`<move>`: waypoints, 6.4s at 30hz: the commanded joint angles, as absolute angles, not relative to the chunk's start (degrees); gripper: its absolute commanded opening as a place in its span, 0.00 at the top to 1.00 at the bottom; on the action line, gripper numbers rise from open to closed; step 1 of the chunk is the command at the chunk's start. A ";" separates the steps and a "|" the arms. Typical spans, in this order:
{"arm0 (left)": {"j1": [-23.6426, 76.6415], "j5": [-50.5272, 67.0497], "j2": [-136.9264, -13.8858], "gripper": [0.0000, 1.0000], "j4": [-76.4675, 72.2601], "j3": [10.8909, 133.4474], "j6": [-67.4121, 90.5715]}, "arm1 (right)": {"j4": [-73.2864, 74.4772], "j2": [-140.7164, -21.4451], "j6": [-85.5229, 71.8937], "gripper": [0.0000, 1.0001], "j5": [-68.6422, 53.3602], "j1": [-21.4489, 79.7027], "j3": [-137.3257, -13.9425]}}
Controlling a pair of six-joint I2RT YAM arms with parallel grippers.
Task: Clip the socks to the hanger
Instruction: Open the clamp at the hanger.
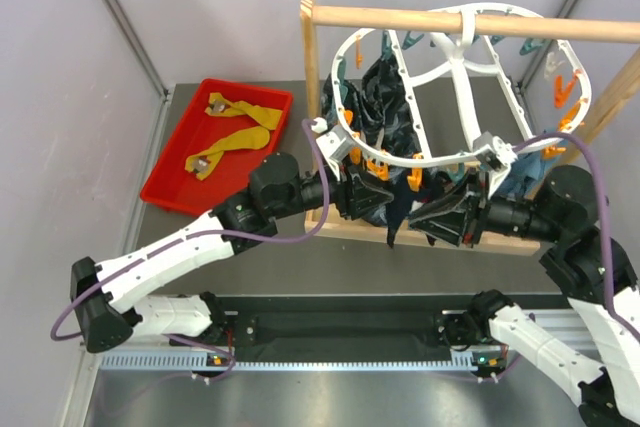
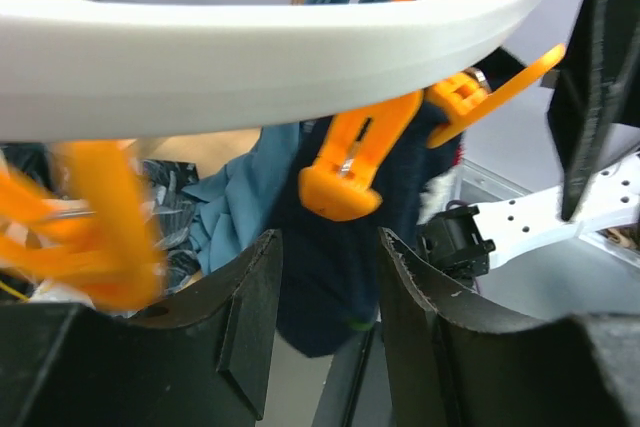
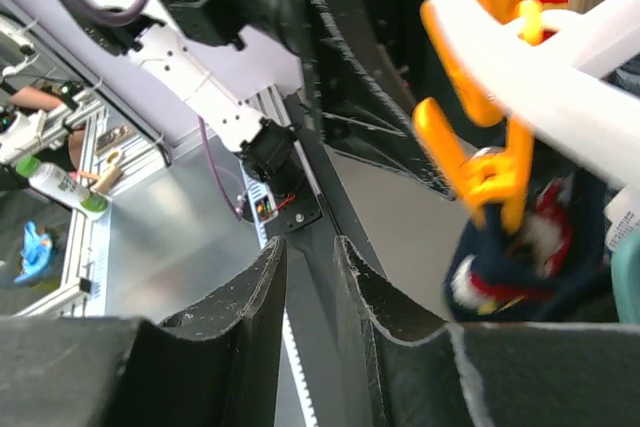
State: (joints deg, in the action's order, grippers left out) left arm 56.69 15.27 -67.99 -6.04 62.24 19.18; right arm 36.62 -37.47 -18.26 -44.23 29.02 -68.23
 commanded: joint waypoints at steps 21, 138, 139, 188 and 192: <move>57.92 10.46 -59.67 0.41 -19.34 53.52 15.74 | 29.45 -35.77 -25.75 0.76 -14.59 29.71 -61.53; 62.93 0.62 -63.81 0.51 -30.67 50.80 23.73 | 41.66 -38.15 -20.48 0.50 -16.53 29.79 -71.02; 62.93 0.53 -63.63 0.51 -31.63 50.45 23.64 | 41.66 -38.23 -20.39 0.50 -16.61 29.71 -70.93; 62.93 -0.35 -67.67 0.67 -45.17 48.95 13.80 | 35.95 -37.88 -18.28 0.49 -40.17 29.71 -73.21; 62.84 2.11 -67.68 0.73 -45.97 49.04 13.71 | 34.89 -38.41 -19.33 0.48 -40.34 29.71 -73.48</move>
State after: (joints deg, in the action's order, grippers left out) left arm 62.74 -0.08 -67.77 -41.01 48.10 14.66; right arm 38.39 -37.58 -18.33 -39.24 29.12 -71.05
